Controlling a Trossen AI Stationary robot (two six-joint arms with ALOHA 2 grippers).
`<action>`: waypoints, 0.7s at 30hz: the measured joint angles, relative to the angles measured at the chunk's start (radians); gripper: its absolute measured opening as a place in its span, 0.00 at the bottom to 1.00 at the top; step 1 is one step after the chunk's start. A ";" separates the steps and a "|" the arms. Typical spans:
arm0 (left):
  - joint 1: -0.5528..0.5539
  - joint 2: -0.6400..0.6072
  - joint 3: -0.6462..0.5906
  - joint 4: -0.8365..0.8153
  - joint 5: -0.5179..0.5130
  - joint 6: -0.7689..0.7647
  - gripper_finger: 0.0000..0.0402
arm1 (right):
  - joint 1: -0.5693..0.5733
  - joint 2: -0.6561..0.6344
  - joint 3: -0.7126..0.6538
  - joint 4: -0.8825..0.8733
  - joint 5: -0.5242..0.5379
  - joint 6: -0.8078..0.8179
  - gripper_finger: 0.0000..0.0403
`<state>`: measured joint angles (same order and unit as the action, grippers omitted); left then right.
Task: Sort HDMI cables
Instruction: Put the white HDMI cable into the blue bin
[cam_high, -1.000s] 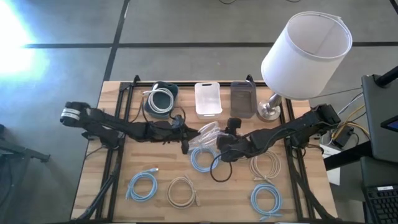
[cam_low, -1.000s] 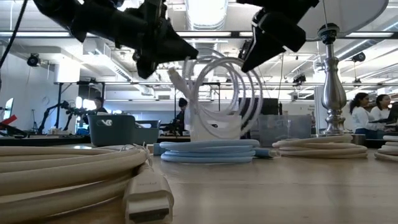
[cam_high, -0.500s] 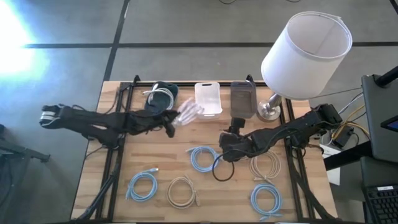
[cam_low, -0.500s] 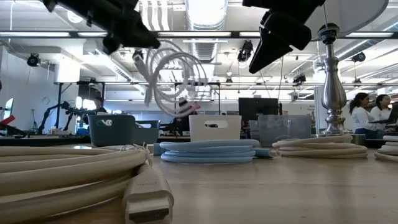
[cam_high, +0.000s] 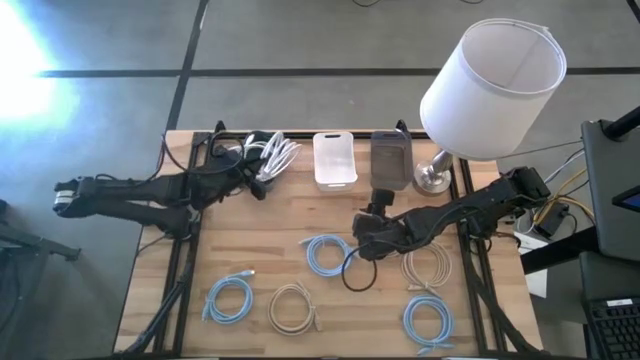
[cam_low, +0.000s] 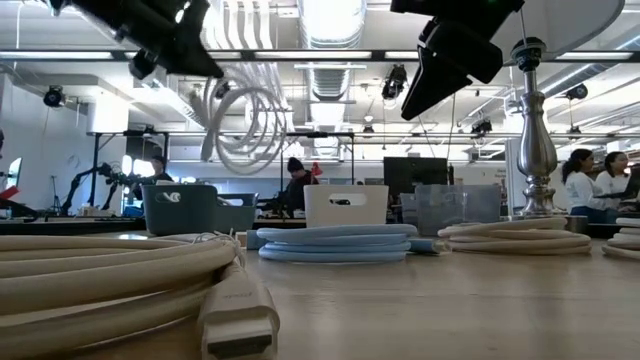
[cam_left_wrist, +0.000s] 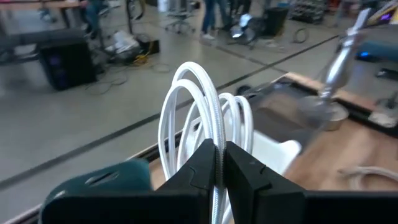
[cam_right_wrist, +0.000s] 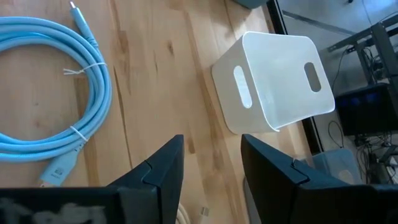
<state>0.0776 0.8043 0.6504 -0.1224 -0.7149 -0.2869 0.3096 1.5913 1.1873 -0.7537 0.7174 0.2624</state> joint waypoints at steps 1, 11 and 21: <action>0.018 0.000 -0.011 -0.003 0.001 -0.011 0.07 | 0.000 0.000 0.000 0.000 0.000 -0.001 0.38; 0.160 0.010 -0.140 -0.015 0.069 -0.178 0.07 | 0.000 0.000 0.000 0.000 0.000 -0.012 0.36; 0.190 0.008 -0.197 -0.009 0.178 -0.277 0.07 | 0.000 0.000 -0.001 0.001 0.000 -0.012 0.37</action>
<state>0.2672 0.8127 0.4534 -0.1318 -0.5369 -0.5635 0.3096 1.5917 1.1864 -0.7525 0.7170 0.2507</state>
